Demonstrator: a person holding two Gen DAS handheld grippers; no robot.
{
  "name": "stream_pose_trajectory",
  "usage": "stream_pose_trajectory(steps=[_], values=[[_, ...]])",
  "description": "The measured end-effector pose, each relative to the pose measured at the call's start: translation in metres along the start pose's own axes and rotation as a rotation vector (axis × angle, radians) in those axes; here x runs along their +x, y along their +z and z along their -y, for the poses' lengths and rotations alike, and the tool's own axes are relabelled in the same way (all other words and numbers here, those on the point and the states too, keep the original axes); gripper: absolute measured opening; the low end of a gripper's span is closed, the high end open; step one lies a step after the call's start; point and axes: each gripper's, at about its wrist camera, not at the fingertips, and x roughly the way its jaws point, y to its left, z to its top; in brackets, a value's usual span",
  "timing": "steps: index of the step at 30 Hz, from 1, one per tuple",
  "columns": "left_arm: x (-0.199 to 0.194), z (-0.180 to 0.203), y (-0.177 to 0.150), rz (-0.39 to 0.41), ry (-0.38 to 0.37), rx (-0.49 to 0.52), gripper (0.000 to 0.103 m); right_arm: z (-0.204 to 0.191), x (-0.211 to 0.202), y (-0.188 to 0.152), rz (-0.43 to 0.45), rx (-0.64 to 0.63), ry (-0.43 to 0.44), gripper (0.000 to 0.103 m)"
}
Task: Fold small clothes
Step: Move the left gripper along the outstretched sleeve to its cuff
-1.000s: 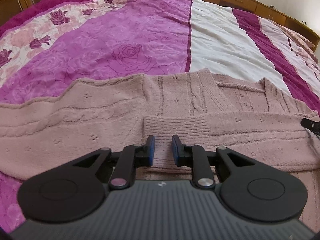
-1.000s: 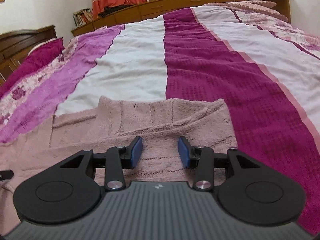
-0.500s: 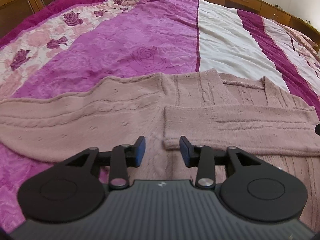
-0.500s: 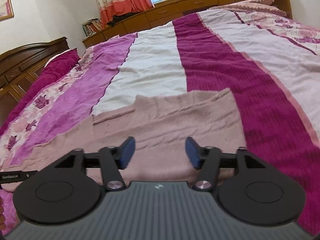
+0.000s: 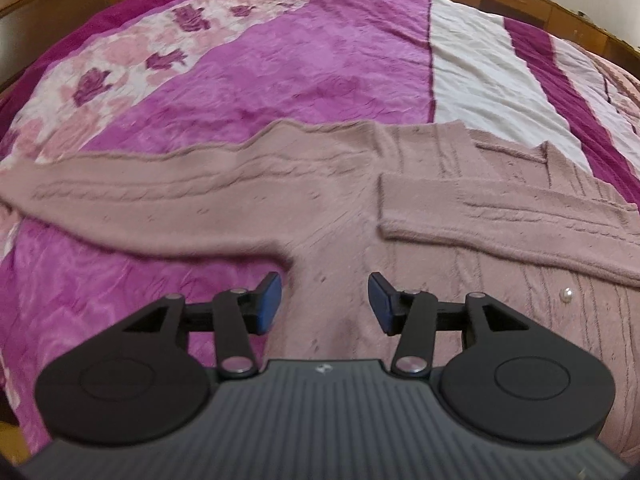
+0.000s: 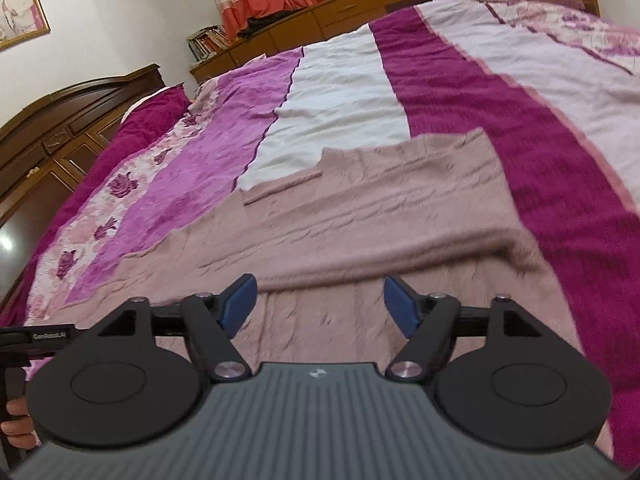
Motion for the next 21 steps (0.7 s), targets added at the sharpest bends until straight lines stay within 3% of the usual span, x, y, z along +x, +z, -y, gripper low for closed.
stream_pose_trajectory(steps=[21], values=[[0.002, -0.079, -0.011, -0.037, 0.117, -0.171, 0.05, -0.007, -0.003, -0.033, -0.037, -0.023, -0.046, 0.081]])
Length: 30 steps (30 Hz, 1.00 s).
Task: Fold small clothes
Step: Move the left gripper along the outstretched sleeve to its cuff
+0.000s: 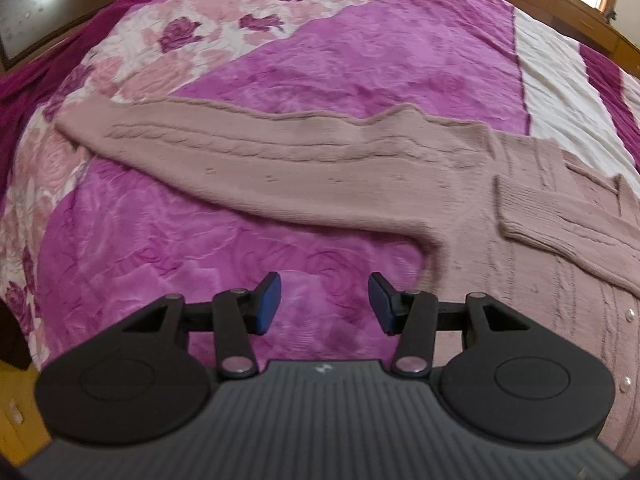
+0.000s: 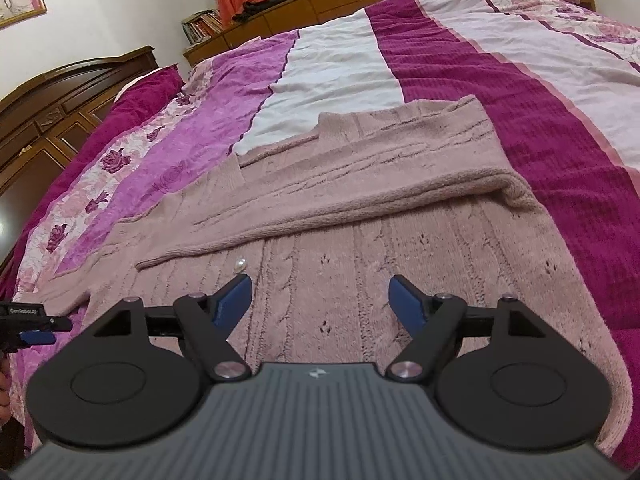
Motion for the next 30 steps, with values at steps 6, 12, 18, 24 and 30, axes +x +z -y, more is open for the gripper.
stream_pose_trajectory(steps=[6, 12, 18, 24, 30], values=[[0.007, -0.032, 0.009, 0.005, 0.026, -0.085, 0.05, 0.003, 0.003, -0.003, 0.002, 0.012, -0.016, 0.081], [0.018, -0.062, 0.03, 0.041, 0.017, -0.195, 0.05, 0.004, 0.007, -0.007, -0.002, 0.017, -0.032, 0.081], [0.04, -0.083, 0.046, 0.065, -0.004, -0.293, 0.05, 0.002, 0.008, -0.008, 0.002, -0.001, -0.04, 0.081], [0.063, -0.101, 0.05, 0.09, -0.014, -0.378, 0.05, 0.005, 0.009, -0.008, 0.004, 0.0, -0.053, 0.081], [0.075, -0.106, 0.065, 0.139, 0.001, -0.364, 0.051, 0.004, 0.012, -0.01, 0.004, -0.012, -0.063, 0.081]])
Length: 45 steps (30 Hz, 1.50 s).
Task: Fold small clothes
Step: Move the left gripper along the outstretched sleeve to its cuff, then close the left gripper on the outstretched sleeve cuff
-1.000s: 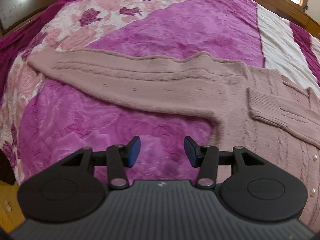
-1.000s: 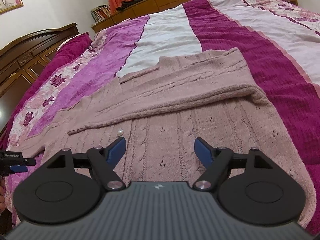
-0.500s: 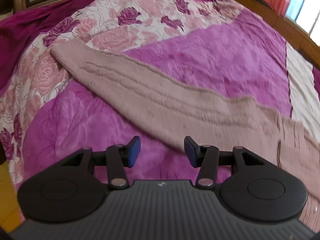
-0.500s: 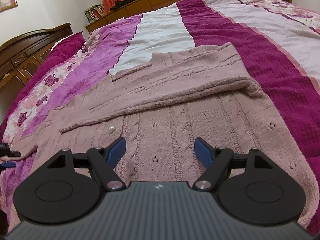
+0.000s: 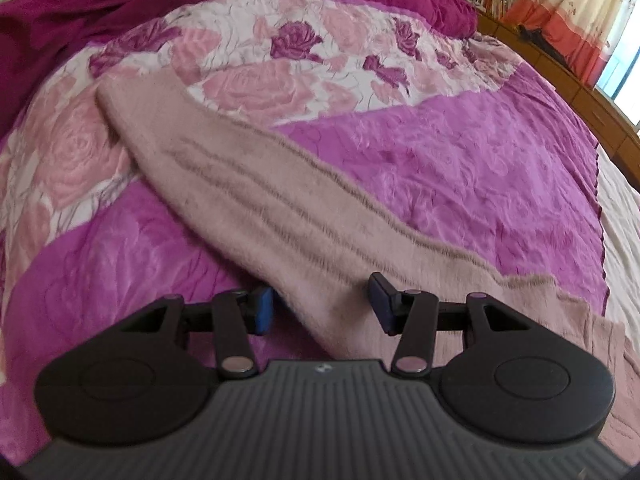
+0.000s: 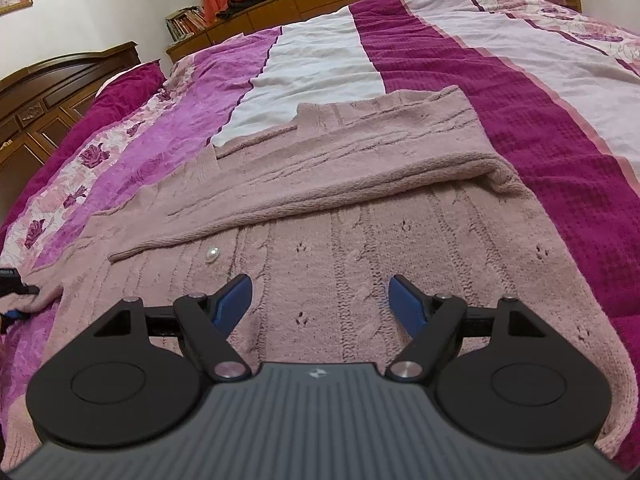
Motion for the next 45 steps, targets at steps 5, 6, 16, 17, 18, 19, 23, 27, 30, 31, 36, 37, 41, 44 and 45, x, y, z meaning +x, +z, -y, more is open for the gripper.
stream_pose_trajectory(steps=[5, 6, 16, 17, 18, 19, 23, 27, 30, 31, 36, 37, 41, 44, 45], values=[[0.012, 0.011, 0.001, 0.05, -0.014, 0.117, 0.059, 0.002, 0.001, 0.0, 0.005, 0.008, -0.001, 0.081], [0.013, 0.015, -0.001, 0.064, -0.009, 0.149, 0.058, 0.002, 0.002, 0.0, 0.006, 0.009, 0.0, 0.081], [-0.02, 0.027, 0.0, 0.165, -0.111, 0.207, 0.009, 0.007, 0.0, 0.001, 0.015, 0.03, 0.013, 0.081], [-0.028, 0.031, 0.001, 0.185, -0.132, 0.218, 0.009, 0.007, -0.001, 0.001, 0.016, 0.033, 0.015, 0.081], [-0.037, 0.037, 0.001, 0.206, -0.157, 0.23, 0.009, 0.008, -0.002, 0.0, 0.018, 0.035, 0.016, 0.081], [-0.046, 0.044, 0.001, 0.226, -0.182, 0.241, 0.009, 0.008, -0.002, 0.0, 0.019, 0.038, 0.018, 0.081], [-0.08, 0.073, -0.002, 0.293, -0.279, 0.282, 0.009, 0.011, -0.005, 0.0, 0.024, 0.051, 0.023, 0.081], [-0.105, 0.108, -0.012, 0.308, -0.386, 0.292, 0.009, 0.014, -0.008, 0.0, 0.032, 0.068, 0.026, 0.081], [-0.116, 0.133, -0.027, 0.305, -0.453, 0.317, 0.009, 0.018, -0.01, 0.0, 0.039, 0.081, 0.028, 0.081], [-0.119, 0.142, -0.033, 0.305, -0.47, 0.331, 0.009, 0.018, -0.011, 0.0, 0.04, 0.084, 0.028, 0.081], [-0.123, 0.182, -0.067, 0.276, -0.518, 0.406, 0.009, 0.023, -0.014, -0.001, 0.048, 0.103, 0.026, 0.081], [-0.122, 0.188, -0.074, 0.264, -0.524, 0.418, 0.009, 0.024, -0.014, -0.001, 0.049, 0.106, 0.026, 0.081], [-0.111, 0.207, -0.101, 0.218, -0.529, 0.484, 0.009, 0.026, -0.017, -0.002, 0.059, 0.116, 0.025, 0.081], [-0.099, 0.217, -0.121, 0.17, -0.518, 0.548, 0.009, 0.031, -0.018, -0.003, 0.064, 0.133, 0.028, 0.081], [-0.094, 0.218, -0.126, 0.149, -0.515, 0.561, 0.009, 0.032, -0.018, -0.003, 0.063, 0.139, 0.028, 0.081]])
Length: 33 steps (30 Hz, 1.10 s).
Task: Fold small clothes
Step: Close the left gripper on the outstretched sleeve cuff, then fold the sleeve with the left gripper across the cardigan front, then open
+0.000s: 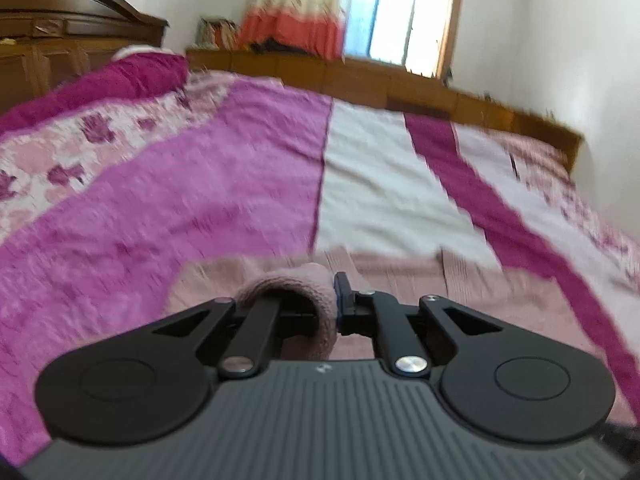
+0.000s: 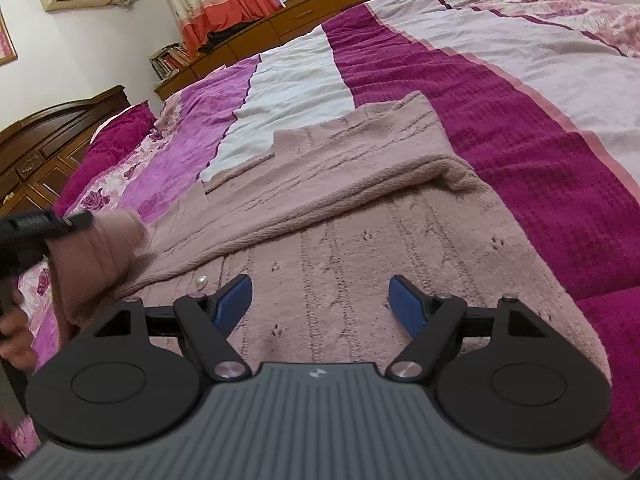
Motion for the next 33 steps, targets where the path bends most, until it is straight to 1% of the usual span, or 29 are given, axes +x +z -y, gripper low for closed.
stream_pose_trajectory(steps=[4, 9, 10, 12, 16, 18, 21, 24, 33], values=[[0.012, 0.003, -0.02, -0.074, -0.011, -0.007, 0.009, 0.004, 0.0, -0.001, 0.001, 0.016, 0.007, 0.081], [0.02, 0.005, -0.035, -0.167, -0.023, -0.008, 0.011, 0.006, 0.002, -0.001, 0.0, 0.019, 0.013, 0.081], [0.022, 0.005, -0.036, -0.185, -0.027, -0.011, 0.013, 0.006, 0.002, -0.001, 0.0, 0.019, 0.014, 0.081], [0.025, 0.004, -0.04, -0.224, -0.017, -0.031, 0.03, 0.006, 0.002, -0.001, 0.0, 0.021, 0.015, 0.081], [0.019, 0.008, -0.044, -0.228, -0.018, -0.02, 0.039, 0.007, 0.002, -0.002, 0.0, 0.022, 0.016, 0.081], [0.015, 0.012, -0.044, -0.235, -0.024, -0.009, 0.047, 0.007, 0.002, -0.002, 0.0, 0.022, 0.016, 0.081], [0.01, 0.016, -0.044, -0.25, -0.029, 0.004, 0.049, 0.007, 0.002, -0.002, 0.0, 0.022, 0.016, 0.081], [0.004, 0.018, -0.045, -0.267, -0.018, 0.011, 0.049, 0.007, 0.003, -0.002, 0.0, 0.025, 0.018, 0.081], [-0.02, 0.011, -0.046, -0.306, -0.019, 0.003, 0.049, 0.007, 0.002, -0.002, 0.001, 0.027, 0.019, 0.081]])
